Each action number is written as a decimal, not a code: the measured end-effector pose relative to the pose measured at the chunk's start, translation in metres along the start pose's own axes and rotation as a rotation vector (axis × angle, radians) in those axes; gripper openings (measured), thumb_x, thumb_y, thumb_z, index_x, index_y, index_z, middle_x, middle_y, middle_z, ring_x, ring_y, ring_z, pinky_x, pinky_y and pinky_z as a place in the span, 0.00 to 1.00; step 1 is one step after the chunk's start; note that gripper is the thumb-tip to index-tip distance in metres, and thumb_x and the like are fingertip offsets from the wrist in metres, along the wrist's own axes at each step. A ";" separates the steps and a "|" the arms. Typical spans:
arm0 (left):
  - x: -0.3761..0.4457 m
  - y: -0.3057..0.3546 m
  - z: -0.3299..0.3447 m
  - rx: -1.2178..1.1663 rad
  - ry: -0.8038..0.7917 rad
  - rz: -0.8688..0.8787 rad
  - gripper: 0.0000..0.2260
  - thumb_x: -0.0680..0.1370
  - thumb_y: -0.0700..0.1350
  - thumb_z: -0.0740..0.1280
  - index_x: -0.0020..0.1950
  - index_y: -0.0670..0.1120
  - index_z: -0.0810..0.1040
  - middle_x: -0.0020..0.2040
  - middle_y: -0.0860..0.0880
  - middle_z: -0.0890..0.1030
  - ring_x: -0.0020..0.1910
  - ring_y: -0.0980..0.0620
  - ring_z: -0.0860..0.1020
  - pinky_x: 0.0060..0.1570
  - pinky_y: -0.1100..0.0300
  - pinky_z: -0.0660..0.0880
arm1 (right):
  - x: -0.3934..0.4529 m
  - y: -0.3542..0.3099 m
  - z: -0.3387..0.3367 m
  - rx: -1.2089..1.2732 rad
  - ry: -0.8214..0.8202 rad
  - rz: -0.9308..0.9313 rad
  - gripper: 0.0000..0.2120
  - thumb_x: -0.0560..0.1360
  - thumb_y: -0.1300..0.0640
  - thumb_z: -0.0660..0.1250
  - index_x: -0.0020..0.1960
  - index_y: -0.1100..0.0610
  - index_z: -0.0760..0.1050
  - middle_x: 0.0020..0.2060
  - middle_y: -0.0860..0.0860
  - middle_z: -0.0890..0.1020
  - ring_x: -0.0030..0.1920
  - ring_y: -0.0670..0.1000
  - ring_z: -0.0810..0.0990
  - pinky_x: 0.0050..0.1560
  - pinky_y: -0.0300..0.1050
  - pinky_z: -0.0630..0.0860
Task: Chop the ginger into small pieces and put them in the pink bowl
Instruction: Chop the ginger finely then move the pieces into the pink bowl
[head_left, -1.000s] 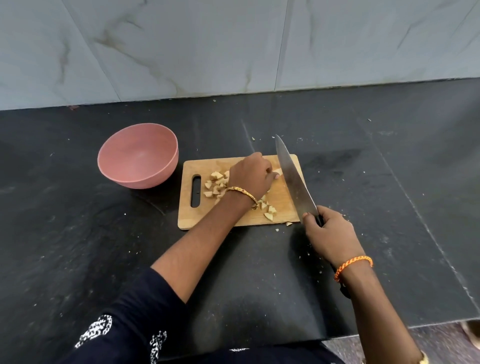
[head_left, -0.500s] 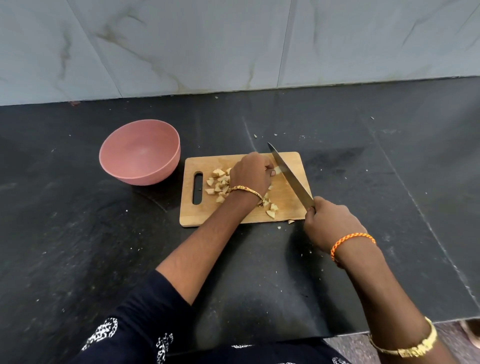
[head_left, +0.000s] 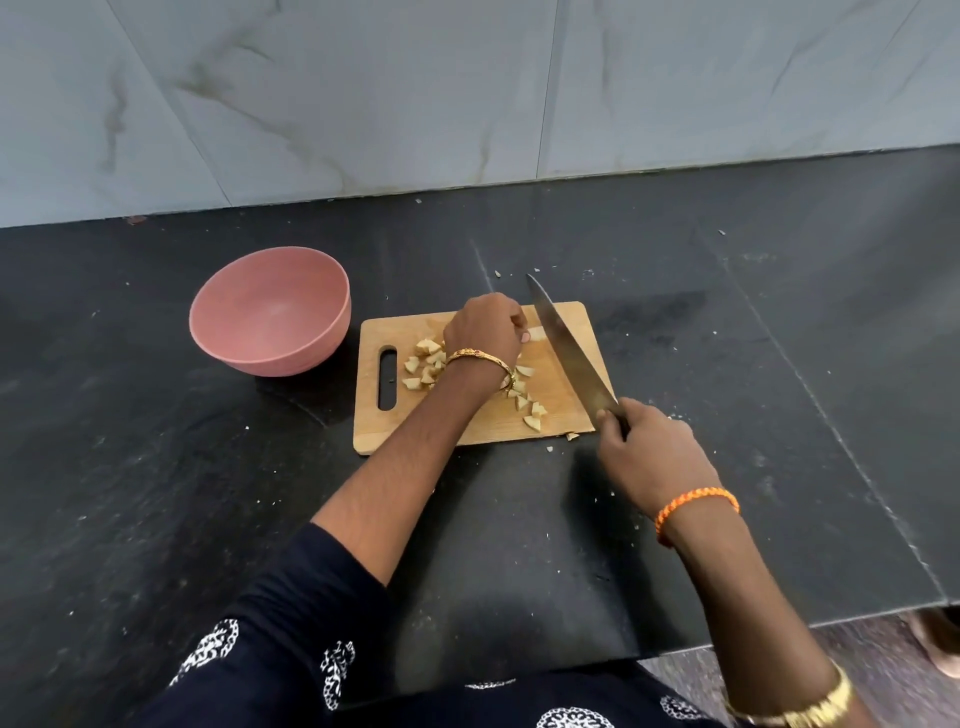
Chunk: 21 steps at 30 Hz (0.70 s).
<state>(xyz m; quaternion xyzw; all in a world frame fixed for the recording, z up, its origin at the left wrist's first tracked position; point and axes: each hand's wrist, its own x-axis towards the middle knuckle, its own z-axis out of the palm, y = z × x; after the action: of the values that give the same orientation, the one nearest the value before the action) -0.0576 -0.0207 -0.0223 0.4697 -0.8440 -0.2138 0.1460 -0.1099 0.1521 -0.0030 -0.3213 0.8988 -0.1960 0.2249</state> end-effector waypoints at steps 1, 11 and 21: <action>0.000 0.000 0.000 -0.015 0.000 -0.016 0.04 0.73 0.44 0.70 0.46 0.49 0.83 0.49 0.49 0.83 0.48 0.48 0.79 0.39 0.59 0.69 | 0.005 -0.003 0.003 -0.006 0.007 -0.013 0.13 0.79 0.50 0.54 0.43 0.55 0.72 0.38 0.57 0.79 0.41 0.59 0.78 0.43 0.47 0.75; -0.001 -0.001 0.002 -0.078 0.024 -0.074 0.03 0.73 0.45 0.71 0.45 0.49 0.84 0.47 0.49 0.84 0.46 0.47 0.79 0.41 0.57 0.74 | 0.025 -0.020 0.010 -0.115 -0.069 -0.012 0.12 0.80 0.53 0.53 0.49 0.57 0.73 0.44 0.57 0.79 0.44 0.58 0.79 0.49 0.51 0.78; -0.007 0.003 0.007 0.000 0.118 -0.063 0.05 0.75 0.46 0.67 0.47 0.48 0.82 0.47 0.48 0.82 0.46 0.46 0.79 0.40 0.56 0.74 | -0.008 -0.002 -0.010 -0.238 -0.188 0.009 0.11 0.80 0.53 0.52 0.52 0.55 0.72 0.43 0.55 0.78 0.44 0.57 0.79 0.49 0.50 0.78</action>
<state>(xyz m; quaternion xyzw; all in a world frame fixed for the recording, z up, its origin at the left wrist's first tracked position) -0.0591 -0.0119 -0.0272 0.5077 -0.8188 -0.1902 0.1887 -0.1086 0.1576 0.0087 -0.3586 0.8921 -0.0561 0.2692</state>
